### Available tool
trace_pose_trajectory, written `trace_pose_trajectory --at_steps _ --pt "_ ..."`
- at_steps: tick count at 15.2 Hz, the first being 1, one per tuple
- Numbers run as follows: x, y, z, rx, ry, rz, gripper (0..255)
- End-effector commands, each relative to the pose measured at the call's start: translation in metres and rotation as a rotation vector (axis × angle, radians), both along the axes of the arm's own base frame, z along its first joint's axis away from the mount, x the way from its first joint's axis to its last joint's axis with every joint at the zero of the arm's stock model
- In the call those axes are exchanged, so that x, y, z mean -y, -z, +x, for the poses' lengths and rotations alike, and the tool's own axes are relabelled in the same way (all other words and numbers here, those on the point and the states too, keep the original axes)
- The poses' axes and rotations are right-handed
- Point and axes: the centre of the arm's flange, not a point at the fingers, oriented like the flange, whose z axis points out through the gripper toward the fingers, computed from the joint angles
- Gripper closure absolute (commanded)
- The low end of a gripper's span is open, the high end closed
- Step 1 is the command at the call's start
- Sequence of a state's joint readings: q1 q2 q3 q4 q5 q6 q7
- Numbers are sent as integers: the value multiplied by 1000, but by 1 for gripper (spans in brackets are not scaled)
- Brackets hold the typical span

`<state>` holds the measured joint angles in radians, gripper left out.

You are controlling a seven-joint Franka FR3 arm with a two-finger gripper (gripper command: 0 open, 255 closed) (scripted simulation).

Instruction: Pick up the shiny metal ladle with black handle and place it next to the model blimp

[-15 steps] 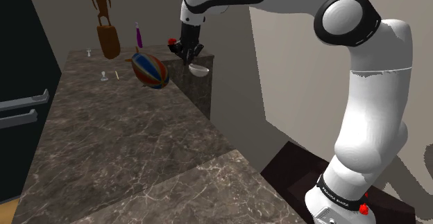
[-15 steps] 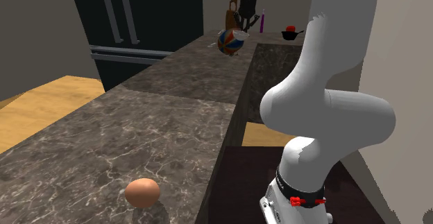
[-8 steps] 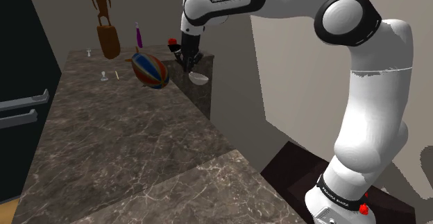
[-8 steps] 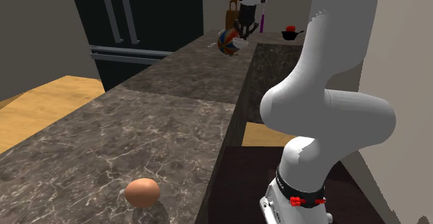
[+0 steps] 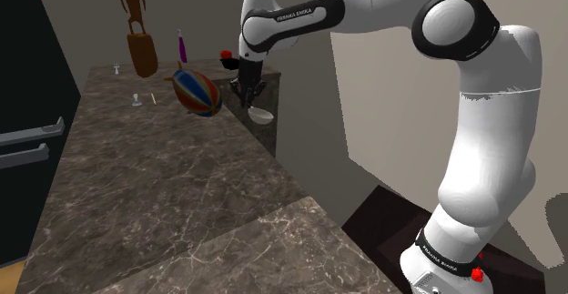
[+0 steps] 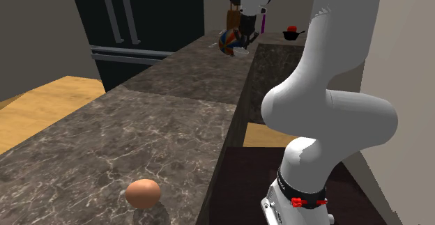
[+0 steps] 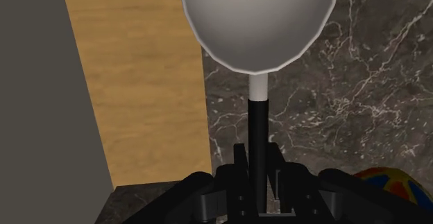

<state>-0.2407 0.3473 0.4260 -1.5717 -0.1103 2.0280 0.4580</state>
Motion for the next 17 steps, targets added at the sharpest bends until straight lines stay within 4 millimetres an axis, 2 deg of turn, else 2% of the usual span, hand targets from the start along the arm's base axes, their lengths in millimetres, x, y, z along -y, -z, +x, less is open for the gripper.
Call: trace_pose_trajectory --at_steps 1,17 --pt "0 9 1 1 0 0 255" --pt "0 94 1 1 0 0 255"
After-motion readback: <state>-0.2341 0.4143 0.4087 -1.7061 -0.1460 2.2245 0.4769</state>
